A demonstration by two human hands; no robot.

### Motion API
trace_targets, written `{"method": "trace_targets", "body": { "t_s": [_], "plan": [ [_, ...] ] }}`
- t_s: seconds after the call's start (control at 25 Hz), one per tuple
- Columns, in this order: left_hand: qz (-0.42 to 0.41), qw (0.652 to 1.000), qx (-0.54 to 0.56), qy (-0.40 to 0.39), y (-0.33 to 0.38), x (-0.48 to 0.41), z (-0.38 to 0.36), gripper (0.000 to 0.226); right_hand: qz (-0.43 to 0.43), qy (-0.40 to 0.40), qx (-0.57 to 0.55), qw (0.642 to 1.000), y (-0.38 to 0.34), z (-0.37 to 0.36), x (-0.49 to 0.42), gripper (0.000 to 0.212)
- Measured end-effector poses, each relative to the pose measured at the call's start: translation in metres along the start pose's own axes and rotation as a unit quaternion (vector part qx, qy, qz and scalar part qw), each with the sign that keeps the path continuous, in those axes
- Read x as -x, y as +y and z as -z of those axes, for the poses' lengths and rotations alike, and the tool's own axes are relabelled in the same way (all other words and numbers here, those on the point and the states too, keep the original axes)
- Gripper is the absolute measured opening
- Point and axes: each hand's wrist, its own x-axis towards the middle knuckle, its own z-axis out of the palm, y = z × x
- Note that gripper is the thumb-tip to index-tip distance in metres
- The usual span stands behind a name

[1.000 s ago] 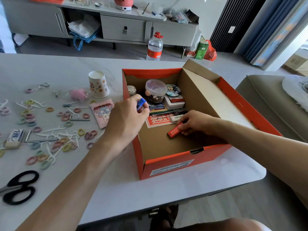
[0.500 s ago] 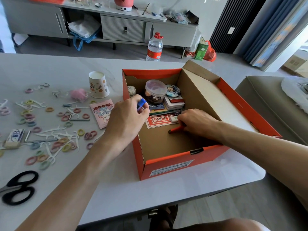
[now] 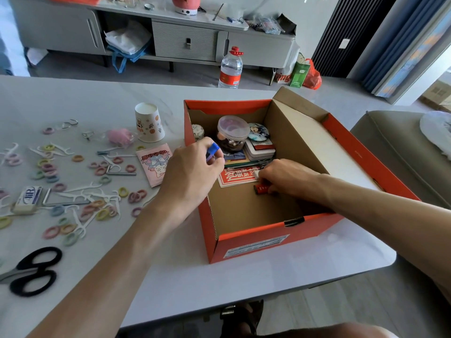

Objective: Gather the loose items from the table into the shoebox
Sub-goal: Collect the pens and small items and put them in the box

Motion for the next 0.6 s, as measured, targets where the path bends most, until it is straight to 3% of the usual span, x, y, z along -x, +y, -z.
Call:
{"method": "trace_targets", "body": {
  "t_s": [0.4, 0.6],
  "plan": [
    [0.008, 1.0, 0.012, -0.007, -0.0013, 0.0004, 0.0001, 0.008, -0.027, 0.033, 0.095, 0.995, 0.0066, -0.0069, -0.002, 0.017],
    [-0.024, 1.0, 0.0, 0.02, 0.0014, -0.0001, 0.0069, 0.008, -0.074, 0.045, 0.037, 0.996, 0.007, -0.0068, 0.0, 0.028]
  ]
}}
